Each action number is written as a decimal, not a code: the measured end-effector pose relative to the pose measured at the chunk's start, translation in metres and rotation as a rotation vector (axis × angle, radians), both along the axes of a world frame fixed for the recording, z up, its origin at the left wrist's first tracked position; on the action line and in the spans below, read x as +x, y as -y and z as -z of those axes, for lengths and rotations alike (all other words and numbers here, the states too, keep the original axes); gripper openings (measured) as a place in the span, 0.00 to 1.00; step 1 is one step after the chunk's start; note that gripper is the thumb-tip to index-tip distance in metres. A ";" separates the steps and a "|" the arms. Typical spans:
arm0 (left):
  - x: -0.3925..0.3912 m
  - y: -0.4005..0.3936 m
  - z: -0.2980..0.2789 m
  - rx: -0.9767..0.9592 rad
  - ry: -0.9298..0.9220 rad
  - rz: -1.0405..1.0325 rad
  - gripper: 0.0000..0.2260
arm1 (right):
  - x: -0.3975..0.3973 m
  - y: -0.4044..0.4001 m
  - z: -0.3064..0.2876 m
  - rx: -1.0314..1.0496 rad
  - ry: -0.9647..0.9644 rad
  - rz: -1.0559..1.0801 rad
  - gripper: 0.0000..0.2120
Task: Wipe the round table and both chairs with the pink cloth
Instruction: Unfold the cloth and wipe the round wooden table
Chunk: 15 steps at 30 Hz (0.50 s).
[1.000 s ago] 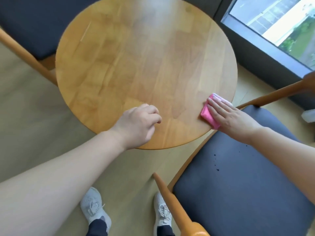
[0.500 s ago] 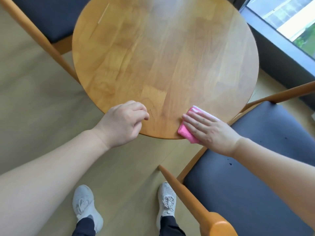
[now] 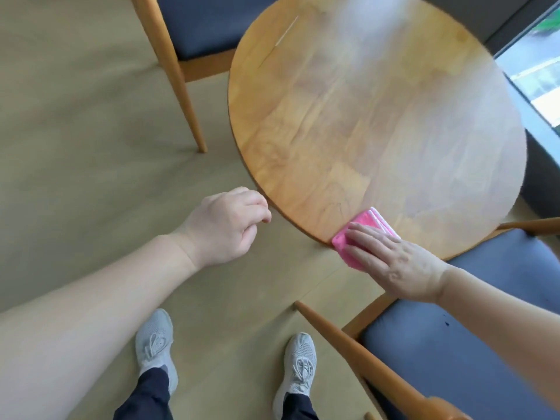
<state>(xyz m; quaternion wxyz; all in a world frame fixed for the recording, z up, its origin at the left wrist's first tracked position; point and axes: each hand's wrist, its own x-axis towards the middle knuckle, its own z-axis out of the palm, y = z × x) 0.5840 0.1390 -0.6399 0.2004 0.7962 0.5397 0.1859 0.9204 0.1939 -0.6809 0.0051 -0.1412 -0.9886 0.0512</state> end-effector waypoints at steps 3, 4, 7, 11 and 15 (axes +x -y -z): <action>-0.011 0.006 0.001 0.014 0.007 -0.022 0.11 | -0.006 -0.002 0.000 0.081 0.086 -0.069 0.23; -0.014 0.008 0.002 0.013 0.017 -0.030 0.11 | -0.012 0.000 0.001 0.109 0.110 -0.077 0.24; -0.022 0.012 0.006 0.011 0.041 -0.058 0.11 | -0.038 0.003 0.007 0.165 0.131 -0.058 0.26; -0.041 0.017 0.007 -0.007 0.041 -0.093 0.11 | -0.084 0.003 0.011 0.199 0.152 0.037 0.28; -0.071 0.022 0.008 -0.033 0.010 -0.120 0.11 | -0.126 0.002 0.014 0.212 0.160 0.162 0.28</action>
